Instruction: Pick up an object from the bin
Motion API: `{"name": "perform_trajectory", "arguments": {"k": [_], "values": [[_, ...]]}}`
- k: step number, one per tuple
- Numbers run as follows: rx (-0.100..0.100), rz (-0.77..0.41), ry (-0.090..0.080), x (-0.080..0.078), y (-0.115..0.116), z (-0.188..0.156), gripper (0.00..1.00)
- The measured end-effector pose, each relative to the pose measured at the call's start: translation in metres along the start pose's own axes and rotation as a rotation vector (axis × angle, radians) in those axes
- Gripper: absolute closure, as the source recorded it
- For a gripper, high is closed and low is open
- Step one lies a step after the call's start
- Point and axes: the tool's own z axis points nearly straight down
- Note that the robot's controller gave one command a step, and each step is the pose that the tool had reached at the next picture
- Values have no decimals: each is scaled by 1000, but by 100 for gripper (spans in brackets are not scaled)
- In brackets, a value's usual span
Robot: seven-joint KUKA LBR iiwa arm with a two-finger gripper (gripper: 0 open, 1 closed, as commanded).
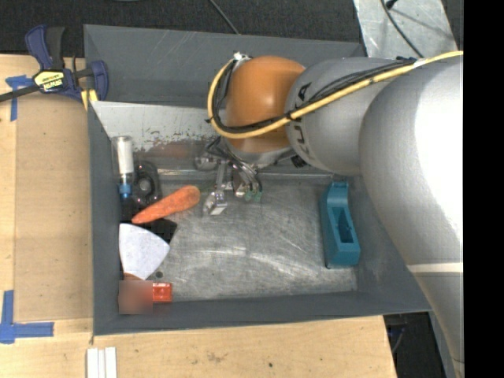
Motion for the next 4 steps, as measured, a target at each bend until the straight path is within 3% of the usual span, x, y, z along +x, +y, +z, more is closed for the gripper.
{"name": "perform_trajectory", "arguments": {"k": [1,2,3,4], "values": [[0,0,1,0,0,0,0],[6,-75,24,9,38,-17,0],[7,-87,31,47,81,1,100],[7,-87,31,47,81,1,100]]}}
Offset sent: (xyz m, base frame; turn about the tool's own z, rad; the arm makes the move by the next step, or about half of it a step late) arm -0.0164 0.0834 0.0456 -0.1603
